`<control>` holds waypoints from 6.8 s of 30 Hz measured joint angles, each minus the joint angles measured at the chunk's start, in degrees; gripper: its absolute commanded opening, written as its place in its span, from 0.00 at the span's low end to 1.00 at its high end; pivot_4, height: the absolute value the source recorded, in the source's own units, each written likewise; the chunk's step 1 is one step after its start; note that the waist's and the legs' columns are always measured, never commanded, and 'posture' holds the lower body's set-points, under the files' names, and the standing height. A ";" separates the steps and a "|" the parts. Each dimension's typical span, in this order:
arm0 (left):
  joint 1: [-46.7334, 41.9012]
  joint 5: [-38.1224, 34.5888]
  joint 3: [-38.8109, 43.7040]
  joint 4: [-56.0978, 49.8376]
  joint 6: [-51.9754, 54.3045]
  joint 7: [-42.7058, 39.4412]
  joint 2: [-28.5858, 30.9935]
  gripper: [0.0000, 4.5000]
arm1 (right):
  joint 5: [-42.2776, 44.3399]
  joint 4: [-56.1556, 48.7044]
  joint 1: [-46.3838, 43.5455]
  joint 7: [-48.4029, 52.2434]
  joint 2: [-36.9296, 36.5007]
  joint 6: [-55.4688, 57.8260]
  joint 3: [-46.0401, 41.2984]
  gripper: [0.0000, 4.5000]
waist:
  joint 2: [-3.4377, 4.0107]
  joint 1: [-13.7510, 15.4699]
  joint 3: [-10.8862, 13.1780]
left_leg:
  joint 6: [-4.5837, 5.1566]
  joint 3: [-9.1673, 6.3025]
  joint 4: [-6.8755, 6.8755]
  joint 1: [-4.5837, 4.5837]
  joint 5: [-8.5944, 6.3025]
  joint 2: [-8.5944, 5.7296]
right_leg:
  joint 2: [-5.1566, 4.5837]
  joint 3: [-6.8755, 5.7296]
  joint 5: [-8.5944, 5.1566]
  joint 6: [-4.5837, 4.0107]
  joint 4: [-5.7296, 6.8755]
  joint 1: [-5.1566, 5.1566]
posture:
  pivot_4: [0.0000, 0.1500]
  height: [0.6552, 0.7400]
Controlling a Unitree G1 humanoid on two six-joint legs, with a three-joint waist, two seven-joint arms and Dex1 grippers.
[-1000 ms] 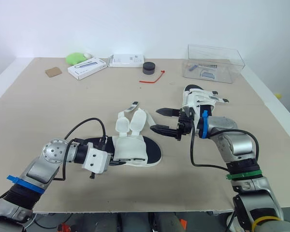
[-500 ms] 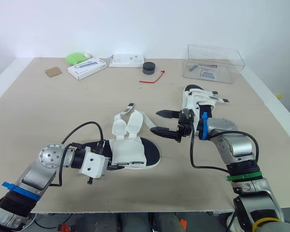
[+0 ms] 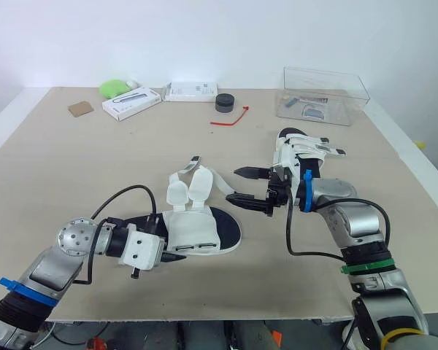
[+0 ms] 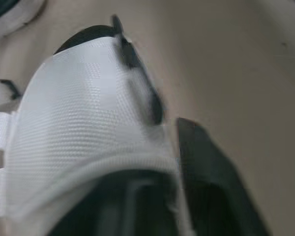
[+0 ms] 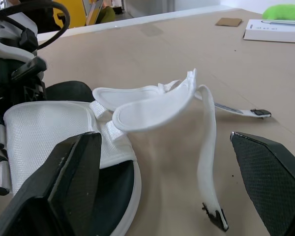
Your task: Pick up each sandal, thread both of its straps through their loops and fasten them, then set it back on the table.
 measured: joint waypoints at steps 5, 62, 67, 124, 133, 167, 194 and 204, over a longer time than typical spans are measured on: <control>0.47 -12.76 2.28 -6.96 23.82 -2.63 6.45 0.87 | -0.52 0.00 1.06 0.77 -0.15 -0.67 0.87 1.00 | 0.00 -0.02 0.02 | -0.01 -0.05 0.03 0.01 0.01 0.07 | 0.10 0.01 -0.21 0.20 0.10 -0.01 | 1.00 1.00; -25.34 -35.93 22.59 23.55 81.96 32.60 -16.80 1.00 | -11.81 -6.13 7.42 3.52 -2.02 -10.39 13.27 0.02 | -0.23 0.03 0.04 | -0.46 -0.71 0.23 0.11 0.24 -0.19 | 0.12 -0.09 -0.32 -0.10 0.76 0.10 | 1.00 1.00; -33.32 -34.52 24.51 37.49 78.32 32.27 -20.42 1.00 | -11.94 -6.14 7.46 3.49 -1.90 -10.39 13.30 0.02 | -0.27 0.03 0.05 | -0.50 -0.76 0.23 0.08 0.27 -0.32 | 0.05 -0.12 -0.32 -0.10 0.78 0.10 | 1.00 1.00; -26.43 -1.82 6.80 22.26 22.07 11.04 -18.88 0.03 | -12.83 -7.68 7.59 2.44 -3.03 -10.43 13.33 0.00 | -0.34 0.07 0.10 | -0.57 -0.82 0.08 0.02 0.22 -0.37 | -0.13 -0.07 -0.39 -0.06 0.77 0.06 | 1.00 1.00; -20.79 10.04 4.41 16.19 -22.06 10.99 -10.80 0.03 | -13.03 -7.72 7.64 2.40 -3.25 -10.48 13.30 0.00 | -0.35 0.12 0.10 | -0.48 -0.75 0.12 0.07 0.27 -0.35 | -0.13 -0.13 -0.38 -0.06 0.74 0.10 | 1.00 1.00; -14.45 5.33 -5.23 13.12 -41.16 20.72 8.54 0.99 | -14.21 -4.67 5.47 4.96 -2.63 -13.40 14.23 0.00 | -0.34 -0.11 0.10 | -0.44 -0.56 0.11 0.16 0.24 -0.16 | -0.06 -0.18 -0.40 -0.05 0.75 0.09 | 1.00 1.00; 19.52 -53.77 15.69 -24.59 56.36 24.07 14.17 0.99 | -14.66 -0.41 3.13 6.86 -1.16 -15.74 15.29 0.00 | -0.33 0.04 0.18 | -0.70 -0.62 -0.21 0.87 0.25 0.12 | 0.32 -0.14 -1.08 -0.56 1.03 0.33 | 1.00 1.00; 12.35 -49.74 10.96 -22.51 61.22 32.97 2.01 0.99 | -14.87 -0.59 3.12 6.20 -1.04 -15.33 15.28 0.00 | -0.44 0.03 0.16 | -0.73 -0.62 -0.20 0.89 0.29 0.12 | 0.35 -0.09 -0.99 -0.60 1.03 0.33 | 1.00 1.00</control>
